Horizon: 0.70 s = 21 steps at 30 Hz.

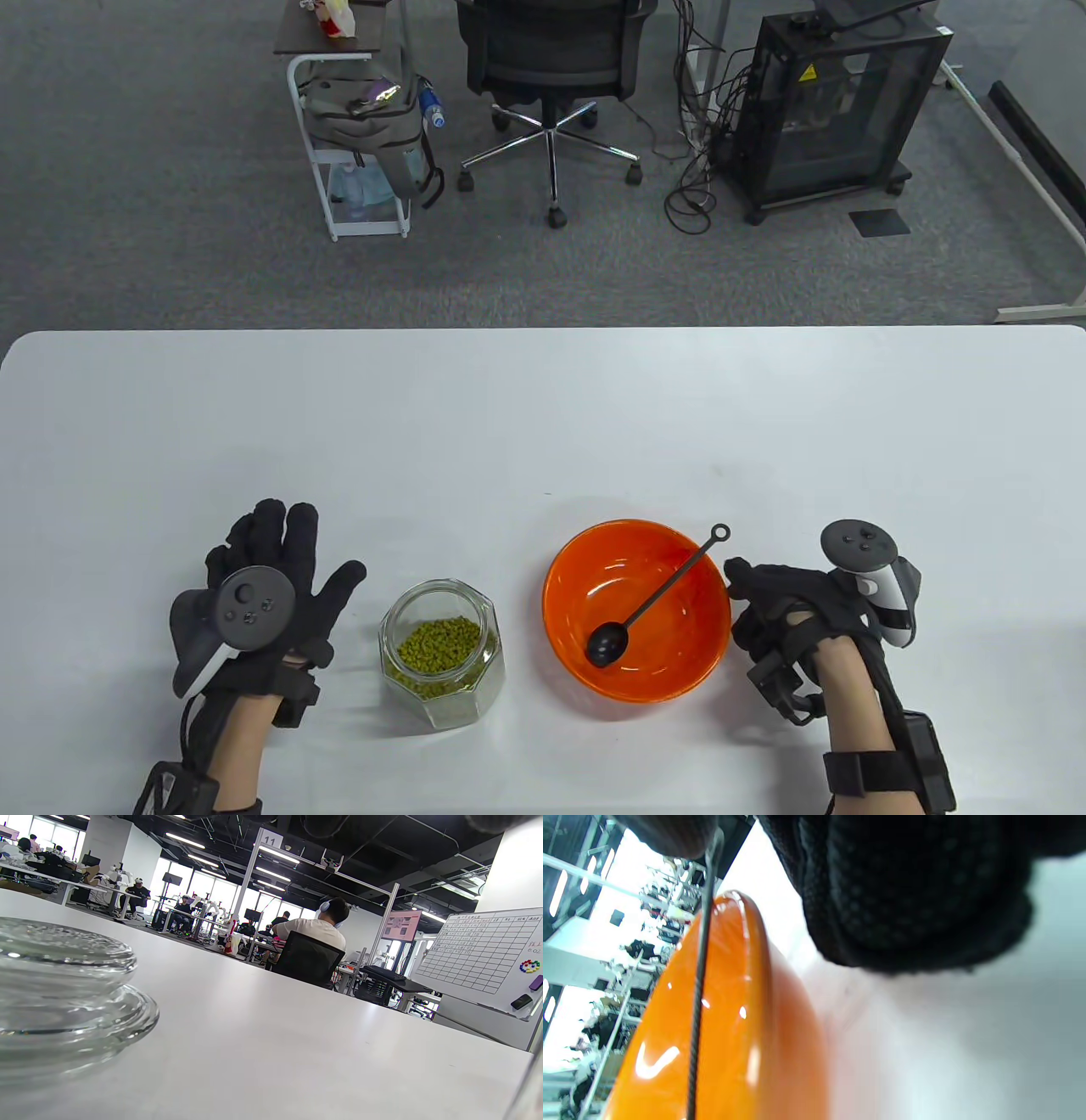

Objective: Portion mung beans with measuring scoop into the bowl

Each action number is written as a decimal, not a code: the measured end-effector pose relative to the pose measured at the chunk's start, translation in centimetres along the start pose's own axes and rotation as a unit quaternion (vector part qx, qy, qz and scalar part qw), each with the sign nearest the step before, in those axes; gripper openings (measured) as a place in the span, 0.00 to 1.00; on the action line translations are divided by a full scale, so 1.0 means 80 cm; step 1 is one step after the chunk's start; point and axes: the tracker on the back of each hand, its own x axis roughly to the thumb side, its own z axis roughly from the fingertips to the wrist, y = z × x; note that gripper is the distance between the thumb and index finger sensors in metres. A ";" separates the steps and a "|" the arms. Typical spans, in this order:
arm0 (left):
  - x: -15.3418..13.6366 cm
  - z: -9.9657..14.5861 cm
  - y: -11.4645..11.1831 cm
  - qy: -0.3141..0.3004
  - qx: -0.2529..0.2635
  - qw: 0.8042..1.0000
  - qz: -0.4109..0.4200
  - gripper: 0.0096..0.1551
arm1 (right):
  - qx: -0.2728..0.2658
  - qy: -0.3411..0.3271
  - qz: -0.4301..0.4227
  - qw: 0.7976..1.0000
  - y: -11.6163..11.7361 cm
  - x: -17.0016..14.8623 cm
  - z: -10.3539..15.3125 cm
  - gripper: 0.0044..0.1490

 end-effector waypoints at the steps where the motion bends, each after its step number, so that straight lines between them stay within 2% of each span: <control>1: -0.001 0.000 0.000 0.001 0.000 1.000 0.003 0.56 | -0.014 0.001 -0.011 1.000 -0.003 0.001 -0.002 0.46; 8: -0.005 -0.001 -0.002 0.007 -0.006 1.000 0.006 0.56 | -0.037 0.030 -0.013 0.999 -0.015 0.021 -0.017 0.47; 10: -0.005 -0.001 -0.001 0.006 -0.005 1.000 0.007 0.56 | -0.045 0.037 0.019 0.998 -0.015 0.028 -0.023 0.46; 18: -0.006 -0.001 0.001 0.004 -0.002 1.000 0.003 0.56 | -0.008 0.062 0.035 0.997 -0.009 0.040 -0.051 0.46; 21: -0.006 -0.001 0.002 0.006 -0.002 1.000 0.003 0.56 | 0.018 0.062 0.010 0.998 -0.008 0.040 -0.060 0.44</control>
